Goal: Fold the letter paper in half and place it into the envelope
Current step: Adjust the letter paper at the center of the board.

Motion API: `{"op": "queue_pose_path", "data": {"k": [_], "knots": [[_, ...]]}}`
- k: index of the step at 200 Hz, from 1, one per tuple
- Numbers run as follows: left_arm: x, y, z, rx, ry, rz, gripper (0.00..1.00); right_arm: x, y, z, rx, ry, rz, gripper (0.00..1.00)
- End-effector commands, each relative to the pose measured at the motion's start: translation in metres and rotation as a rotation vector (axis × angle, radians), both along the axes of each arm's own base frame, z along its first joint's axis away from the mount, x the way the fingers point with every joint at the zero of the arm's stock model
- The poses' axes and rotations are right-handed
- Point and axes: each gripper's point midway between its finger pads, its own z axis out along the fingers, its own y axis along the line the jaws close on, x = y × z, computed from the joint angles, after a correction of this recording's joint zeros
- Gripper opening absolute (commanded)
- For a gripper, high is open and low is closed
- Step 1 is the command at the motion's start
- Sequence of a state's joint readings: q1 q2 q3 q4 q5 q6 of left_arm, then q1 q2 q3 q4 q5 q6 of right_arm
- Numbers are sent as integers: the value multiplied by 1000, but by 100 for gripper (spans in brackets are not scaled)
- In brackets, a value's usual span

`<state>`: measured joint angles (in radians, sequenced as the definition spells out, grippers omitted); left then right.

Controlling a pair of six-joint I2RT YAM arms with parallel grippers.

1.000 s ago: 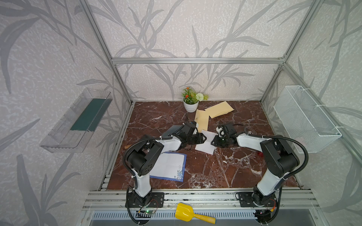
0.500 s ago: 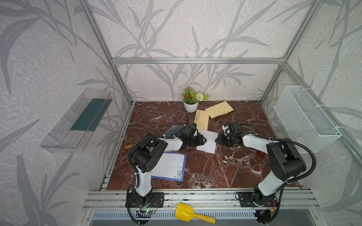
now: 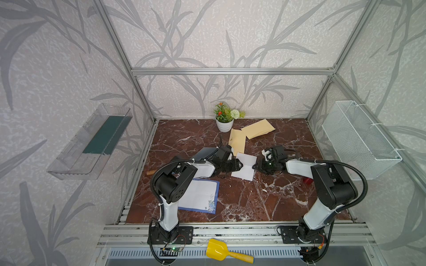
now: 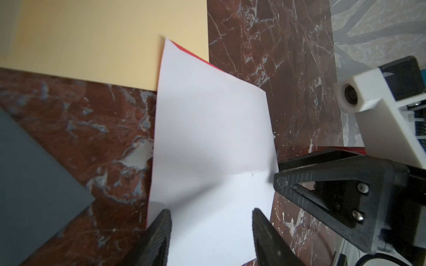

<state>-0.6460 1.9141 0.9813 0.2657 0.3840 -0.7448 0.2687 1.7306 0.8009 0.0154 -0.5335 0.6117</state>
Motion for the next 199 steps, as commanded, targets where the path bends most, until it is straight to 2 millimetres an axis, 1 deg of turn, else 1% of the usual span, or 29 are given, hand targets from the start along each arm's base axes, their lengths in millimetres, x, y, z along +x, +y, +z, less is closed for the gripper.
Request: {"op": "queue_pose_path", "data": {"k": [1,30,45,53,70,92,99,111,117,119,122,143,154,168,180,199], "knots": [[5,-6,3,-16,-6,2,56,-2,10,-6,50,39,-5,36],[5,-7,3,-21,-6,1,56,-1,18,-9,70,47,-7,37],[5,-7,4,-23,-8,0,56,1,20,-9,72,46,-12,34],[6,-7,6,-25,-9,2,56,3,20,-8,68,40,-15,30],[7,-8,11,-38,-14,2,56,5,17,-6,48,27,-18,18],[10,-6,26,-58,-36,16,56,7,12,2,1,-3,-3,6],[13,-4,35,-68,-53,26,56,8,11,6,-19,-21,13,2],[16,-1,52,-80,-78,44,56,8,7,13,-58,-46,31,0],[19,3,60,-83,-92,58,56,7,3,12,-86,-46,38,0],[20,4,63,-83,-97,63,56,8,3,19,-89,-65,40,0],[21,6,67,-85,-104,71,56,9,1,25,-98,-83,44,0],[26,24,92,-64,-154,127,56,7,-12,47,-210,-139,88,0],[26,34,102,-49,-178,148,57,5,-22,64,-296,-184,115,0],[26,49,106,-10,-195,180,57,3,-36,88,-429,-246,154,0],[27,64,105,21,-200,213,57,-1,-47,106,-545,-287,182,0],[28,85,100,26,-185,270,57,-5,-62,134,-681,-346,198,0]]}}
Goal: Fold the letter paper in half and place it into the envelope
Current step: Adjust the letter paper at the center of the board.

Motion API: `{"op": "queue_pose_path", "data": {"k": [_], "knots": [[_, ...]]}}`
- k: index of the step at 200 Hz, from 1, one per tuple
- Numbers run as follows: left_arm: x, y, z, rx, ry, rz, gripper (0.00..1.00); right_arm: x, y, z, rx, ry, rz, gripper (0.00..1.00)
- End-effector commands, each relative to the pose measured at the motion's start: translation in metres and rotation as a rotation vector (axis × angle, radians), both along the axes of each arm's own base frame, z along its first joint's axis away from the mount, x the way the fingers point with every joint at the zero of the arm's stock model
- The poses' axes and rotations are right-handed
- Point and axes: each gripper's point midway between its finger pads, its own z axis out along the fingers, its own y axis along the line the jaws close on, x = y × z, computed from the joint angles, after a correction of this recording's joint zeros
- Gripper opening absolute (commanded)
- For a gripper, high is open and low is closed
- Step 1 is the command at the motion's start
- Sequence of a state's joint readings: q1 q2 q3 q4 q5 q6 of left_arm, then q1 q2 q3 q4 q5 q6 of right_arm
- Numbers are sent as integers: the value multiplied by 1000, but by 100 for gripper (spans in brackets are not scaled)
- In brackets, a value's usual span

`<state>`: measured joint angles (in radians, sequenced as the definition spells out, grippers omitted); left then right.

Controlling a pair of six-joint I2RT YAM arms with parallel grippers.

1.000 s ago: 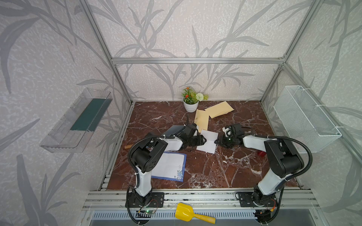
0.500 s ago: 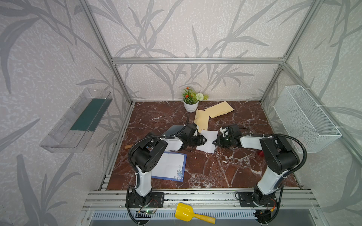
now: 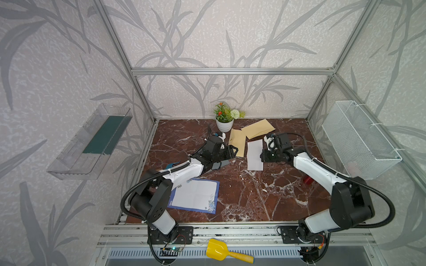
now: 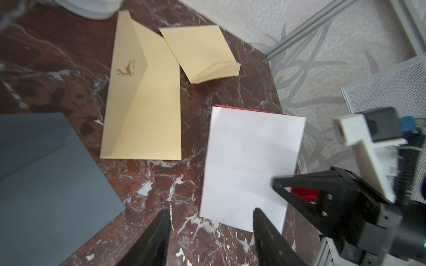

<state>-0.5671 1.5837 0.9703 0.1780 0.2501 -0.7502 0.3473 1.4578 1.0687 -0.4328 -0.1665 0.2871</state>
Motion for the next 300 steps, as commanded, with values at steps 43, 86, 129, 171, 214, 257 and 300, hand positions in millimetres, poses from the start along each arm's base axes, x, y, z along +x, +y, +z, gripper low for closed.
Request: {"op": "queue_pose_path", "data": {"k": [43,86,129,171,214,257,300], "knots": [[-4,62,-27,69,60,156,57,-33,-39,42,-631,-99,99,0],[-10,78,-29,95,58,189,57,-33,-12,39,-972,-153,200,0],[-17,101,-32,119,67,248,57,-49,49,10,-1051,-199,369,1],[-18,111,-37,128,84,272,57,-81,94,-47,-979,-138,518,7],[-18,113,-42,130,98,276,57,-133,131,-86,-736,-20,665,39],[-20,113,-49,129,121,271,57,-145,138,-74,-421,79,628,58],[-24,106,-57,110,146,233,57,-112,110,-63,-121,165,403,54]]}}
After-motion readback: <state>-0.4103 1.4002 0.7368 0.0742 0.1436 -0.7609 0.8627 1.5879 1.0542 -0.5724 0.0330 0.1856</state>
